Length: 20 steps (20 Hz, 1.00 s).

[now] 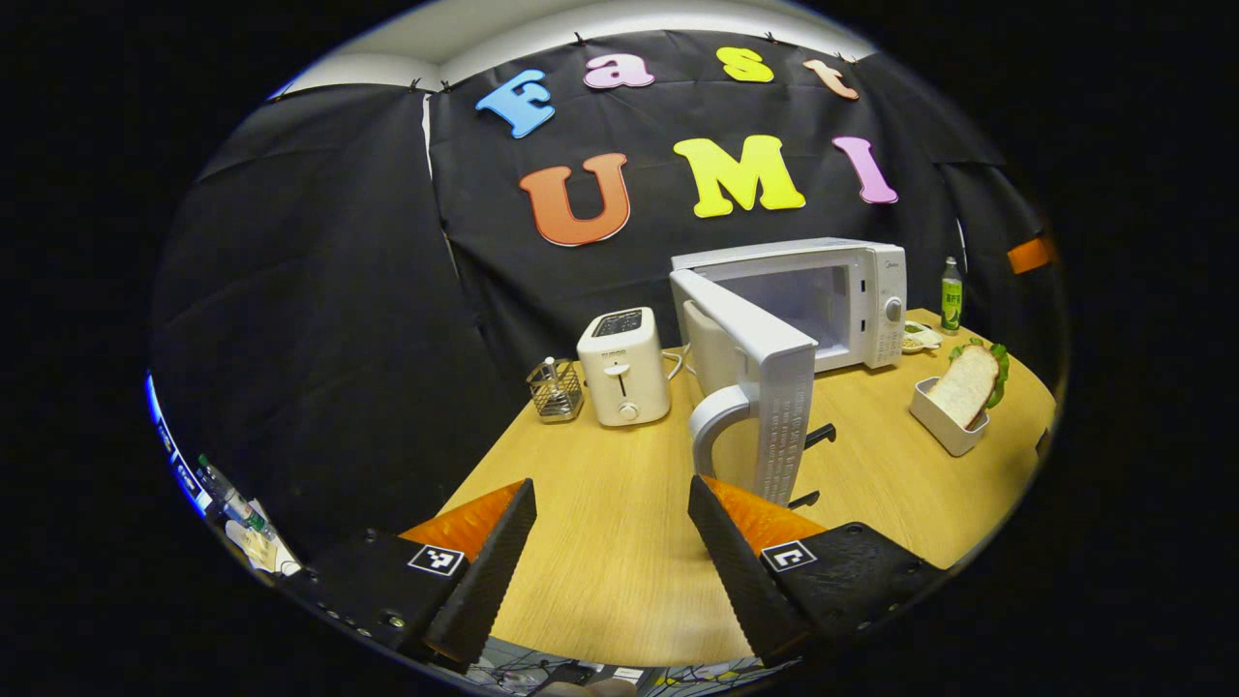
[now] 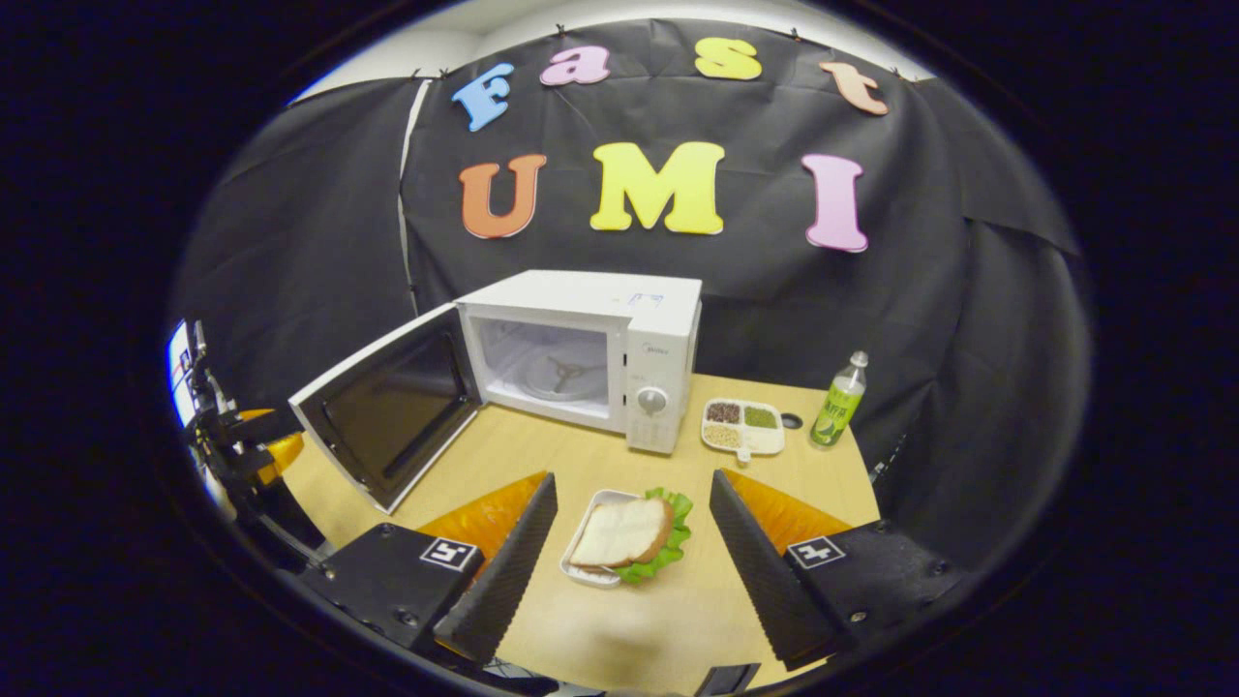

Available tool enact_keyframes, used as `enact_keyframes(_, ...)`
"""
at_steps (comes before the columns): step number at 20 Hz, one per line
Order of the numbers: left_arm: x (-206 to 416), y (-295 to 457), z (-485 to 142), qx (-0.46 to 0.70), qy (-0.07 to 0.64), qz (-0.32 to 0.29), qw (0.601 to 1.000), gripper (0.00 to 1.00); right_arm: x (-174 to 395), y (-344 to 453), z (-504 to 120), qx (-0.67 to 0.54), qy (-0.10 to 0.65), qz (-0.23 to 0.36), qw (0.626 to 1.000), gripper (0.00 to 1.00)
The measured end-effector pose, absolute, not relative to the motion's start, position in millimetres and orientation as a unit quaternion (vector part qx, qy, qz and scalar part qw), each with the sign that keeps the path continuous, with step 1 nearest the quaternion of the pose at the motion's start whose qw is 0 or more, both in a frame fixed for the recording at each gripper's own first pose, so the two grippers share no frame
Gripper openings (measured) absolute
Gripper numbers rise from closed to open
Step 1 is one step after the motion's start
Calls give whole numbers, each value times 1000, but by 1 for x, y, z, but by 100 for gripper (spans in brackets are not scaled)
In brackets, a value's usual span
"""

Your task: Open the microwave oven with the left hand, put the food in, and close the microwave oven.

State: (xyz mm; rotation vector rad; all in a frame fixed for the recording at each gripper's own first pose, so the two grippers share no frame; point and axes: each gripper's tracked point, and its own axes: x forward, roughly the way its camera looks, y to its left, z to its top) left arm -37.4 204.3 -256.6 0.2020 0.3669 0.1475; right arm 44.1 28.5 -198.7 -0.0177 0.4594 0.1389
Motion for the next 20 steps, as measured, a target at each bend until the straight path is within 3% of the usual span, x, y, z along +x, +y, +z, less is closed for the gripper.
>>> enact_keyframes(3, -50, 213, -249, 92, 185, 96, 974, 95, 63, 19, -242, 20, 276, 75, 958, 100)
enact_keyframes(4, -55, 214, -247, 91, 186, 102, 973, 95, 71, 18, -259, 38, 293, 83, 952, 92)
enact_keyframes(5, -58, 212, -244, 90, 186, 105, 973, 95, 78, 16, -272, 56, 311, 88, 945, 100)
enact_keyframes(7, -61, 206, -237, 88, 186, 113, 972, 95, 89, 10, -300, 87, 349, 91, 929, 100)
enact_keyframes(8, -64, 202, -234, 85, 186, 116, 972, 95, 95, 9, -309, 104, 361, 95, 922, 87)
enact_keyframes(13, -63, 169, -213, 79, 186, 134, 970, 95, 113, 20, -343, 201, 429, 140, 869, 70)
enact_keyframes(14, -64, 164, -208, 82, 185, 139, 969, 95, 113, 21, -348, 223, 444, 144, 856, 75)
enact_keyframes(15, -65, 158, -204, 83, 185, 145, 968, 95, 115, 25, -349, 252, 454, 151, 841, 70)
enact_keyframes(16, -65, 154, -201, 83, 186, 151, 967, 95, 114, 28, -348, 280, 462, 157, 827, 63)
enact_keyframes(17, -67, 149, -198, 83, 187, 159, 966, 95, 115, 30, -347, 305, 468, 156, 815, 46)
enact_keyframes(18, -69, 144, -196, 81, 189, 167, 964, 95, 116, 29, -346, 328, 472, 156, 803, 38)
enact_keyframes(20, -74, 134, -192, 69, 193, 182, 962, 95, 117, 29, -342, 368, 482, 156, 779, 36)
